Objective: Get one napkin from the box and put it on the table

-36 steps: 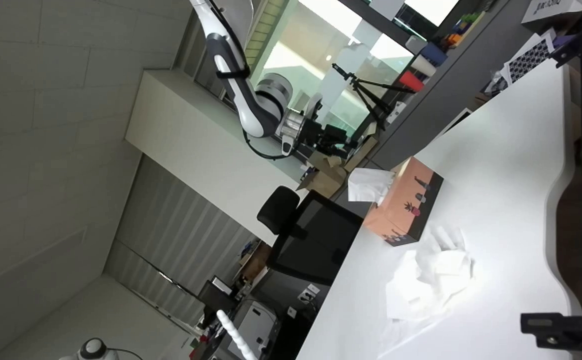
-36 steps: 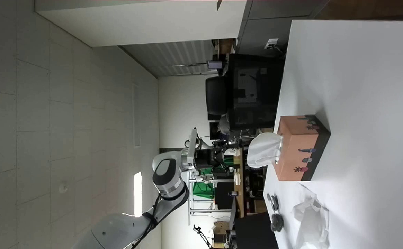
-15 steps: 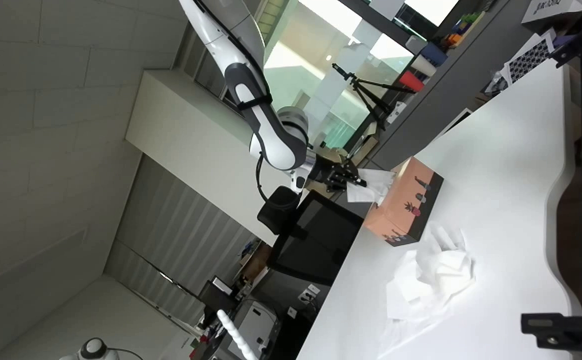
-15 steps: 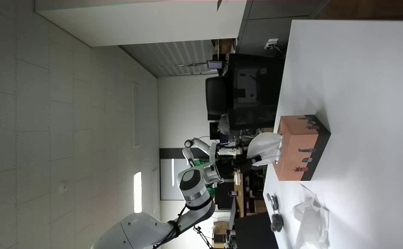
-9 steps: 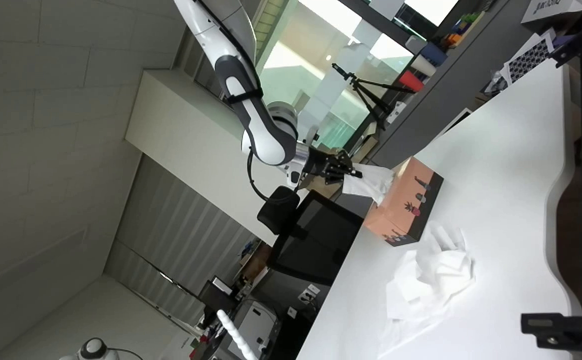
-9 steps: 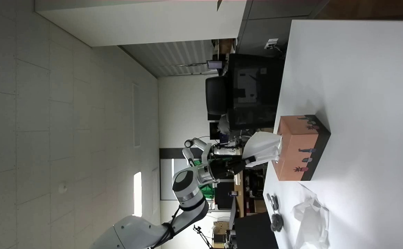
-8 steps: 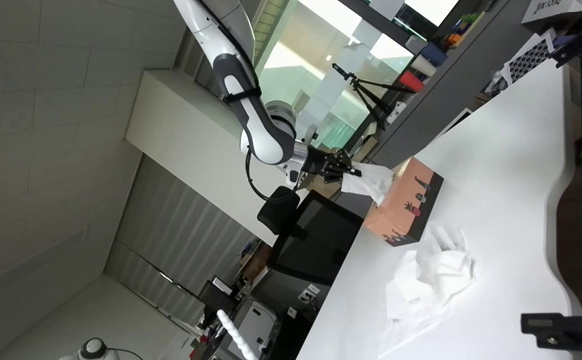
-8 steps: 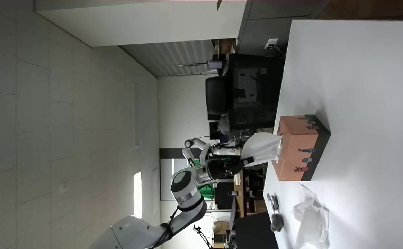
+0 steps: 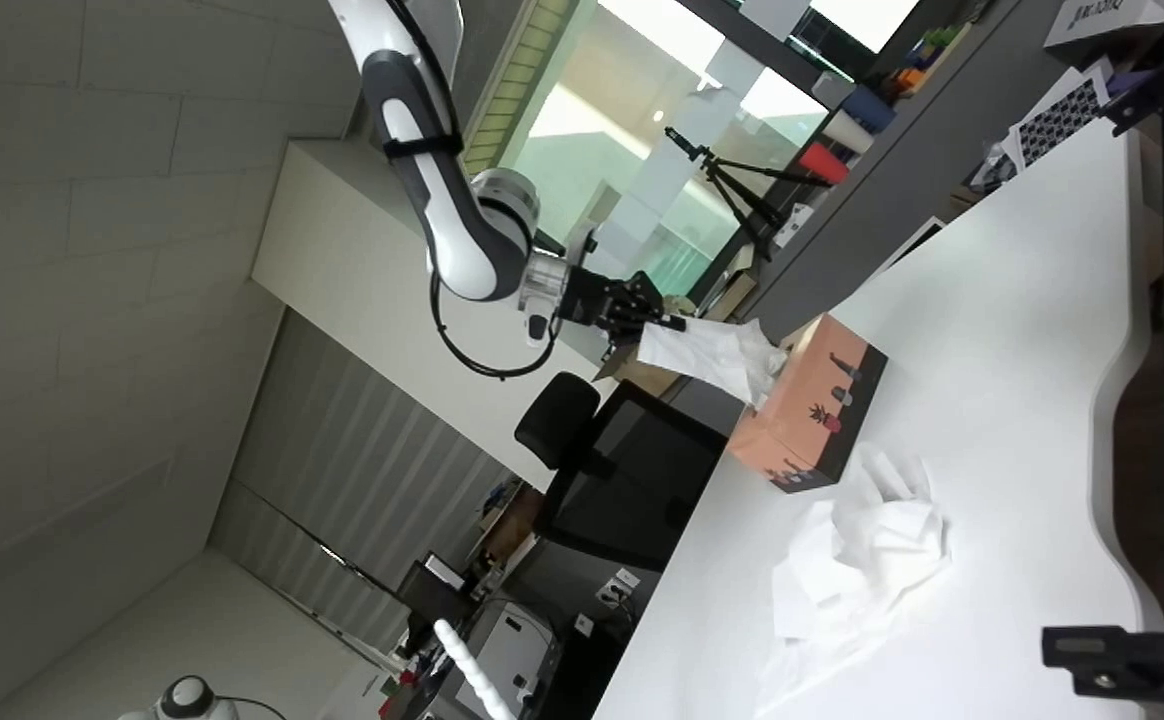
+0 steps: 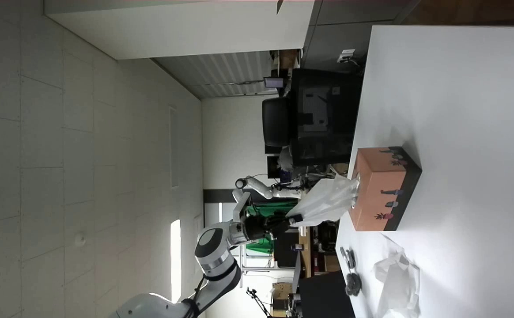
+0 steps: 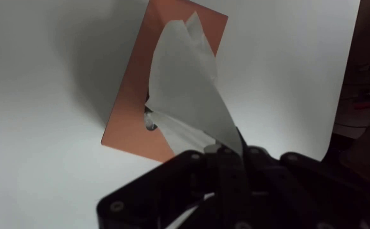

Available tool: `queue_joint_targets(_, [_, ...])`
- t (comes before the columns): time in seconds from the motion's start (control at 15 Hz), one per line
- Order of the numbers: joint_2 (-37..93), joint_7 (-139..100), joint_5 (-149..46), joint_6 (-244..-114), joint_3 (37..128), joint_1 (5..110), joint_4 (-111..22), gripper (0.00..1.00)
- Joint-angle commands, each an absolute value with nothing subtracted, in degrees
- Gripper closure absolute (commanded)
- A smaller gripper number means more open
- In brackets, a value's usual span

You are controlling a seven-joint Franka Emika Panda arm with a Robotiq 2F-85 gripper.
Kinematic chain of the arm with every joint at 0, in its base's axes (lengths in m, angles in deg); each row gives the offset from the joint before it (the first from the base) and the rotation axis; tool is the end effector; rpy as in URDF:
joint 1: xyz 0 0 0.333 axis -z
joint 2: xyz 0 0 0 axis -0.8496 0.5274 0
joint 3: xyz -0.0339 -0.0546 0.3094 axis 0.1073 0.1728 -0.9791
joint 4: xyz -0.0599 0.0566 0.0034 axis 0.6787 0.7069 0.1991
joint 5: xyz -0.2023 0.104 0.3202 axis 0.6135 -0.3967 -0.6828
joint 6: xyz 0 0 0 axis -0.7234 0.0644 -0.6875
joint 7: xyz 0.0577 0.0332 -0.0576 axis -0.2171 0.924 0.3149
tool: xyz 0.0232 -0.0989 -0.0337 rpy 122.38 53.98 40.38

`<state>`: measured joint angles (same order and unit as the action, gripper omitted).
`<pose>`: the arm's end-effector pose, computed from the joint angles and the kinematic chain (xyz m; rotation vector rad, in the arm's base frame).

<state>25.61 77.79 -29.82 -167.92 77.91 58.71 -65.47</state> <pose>0.5928 -0.0192 0.3410 1.7396 2.3460 -0.4410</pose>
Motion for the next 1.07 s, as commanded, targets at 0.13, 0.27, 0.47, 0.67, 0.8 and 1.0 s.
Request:
queue_joint_targets(0.13, [14.9,78.5,-37.6,-168.0,74.9,58.0,-72.9,1.0])
queue_joint_targets(0.27, [12.0,78.1,-42.6,-170.0,73.9,57.2,-75.8,1.0])
queue_joint_targets(0.47, [9.4,78.0,-50.8,-174.7,72.8,55.1,-81.3,1.0])
queue_joint_targets(0.67, [9.1,76.9,-58.7,-184.9,71.7,52.7,-88.4,1.0])
queue_joint_targets(0.8, [10.3,76.7,-62.8,-192.9,70.7,51.2,-92.9,1.0])
queue_joint_targets(1.0, [13.1,76.7,-67.6,-204.1,69.0,49.4,-98.7,1.0])
